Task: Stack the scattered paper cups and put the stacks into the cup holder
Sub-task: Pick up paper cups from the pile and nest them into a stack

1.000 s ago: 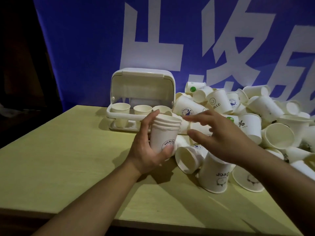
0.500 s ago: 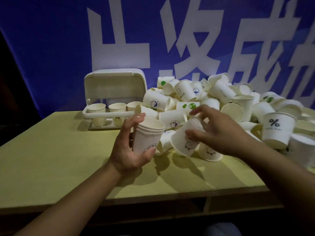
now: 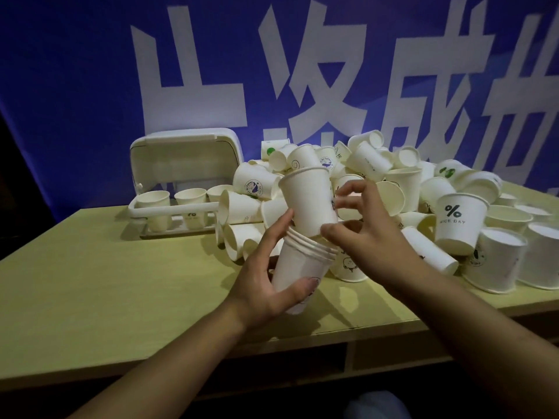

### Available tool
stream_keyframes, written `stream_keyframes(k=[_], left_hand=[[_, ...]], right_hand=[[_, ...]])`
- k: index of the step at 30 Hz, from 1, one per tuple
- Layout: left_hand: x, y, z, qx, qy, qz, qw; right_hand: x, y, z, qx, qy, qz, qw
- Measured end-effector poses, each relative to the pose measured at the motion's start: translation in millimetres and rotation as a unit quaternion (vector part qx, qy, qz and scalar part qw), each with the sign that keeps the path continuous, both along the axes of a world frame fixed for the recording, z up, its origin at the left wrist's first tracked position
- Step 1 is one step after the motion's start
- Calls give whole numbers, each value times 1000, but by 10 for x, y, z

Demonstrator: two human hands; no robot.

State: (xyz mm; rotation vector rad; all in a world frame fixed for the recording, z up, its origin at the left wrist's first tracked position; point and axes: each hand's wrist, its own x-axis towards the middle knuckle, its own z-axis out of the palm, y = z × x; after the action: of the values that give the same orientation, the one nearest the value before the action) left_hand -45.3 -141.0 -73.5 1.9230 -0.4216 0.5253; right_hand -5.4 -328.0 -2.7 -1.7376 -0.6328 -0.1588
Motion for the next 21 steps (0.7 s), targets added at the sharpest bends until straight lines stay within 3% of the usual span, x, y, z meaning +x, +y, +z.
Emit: stream_keyframes(k=[4,9,12,15,17,19,21], left_hand=[[-16,-13,-46,14,-7,13,1000],[27,-6,-130,-50,17,55,997],[59,3,-142,-66,2,68,995],[55,-2,-152,-57,-1,63,996],[56,3,-152,-73,-5,67,995],[42,6,-148,-91,1,65,994],[24,5,-143,-90,10,60,994]], right_hand=[[45,-35,-31,-97,-16,41,994],[162,-37,-133,-99,-17,41,994],[191,-78,-245,-189,-56,52,979],[281,-164,-276,-214,-103,-71,969],[351,-218,-293,-308,-134,-176,925],[396,-232,-326,-377,-136,-219,889],[424,-232,-355,-400,-125,-218,881]])
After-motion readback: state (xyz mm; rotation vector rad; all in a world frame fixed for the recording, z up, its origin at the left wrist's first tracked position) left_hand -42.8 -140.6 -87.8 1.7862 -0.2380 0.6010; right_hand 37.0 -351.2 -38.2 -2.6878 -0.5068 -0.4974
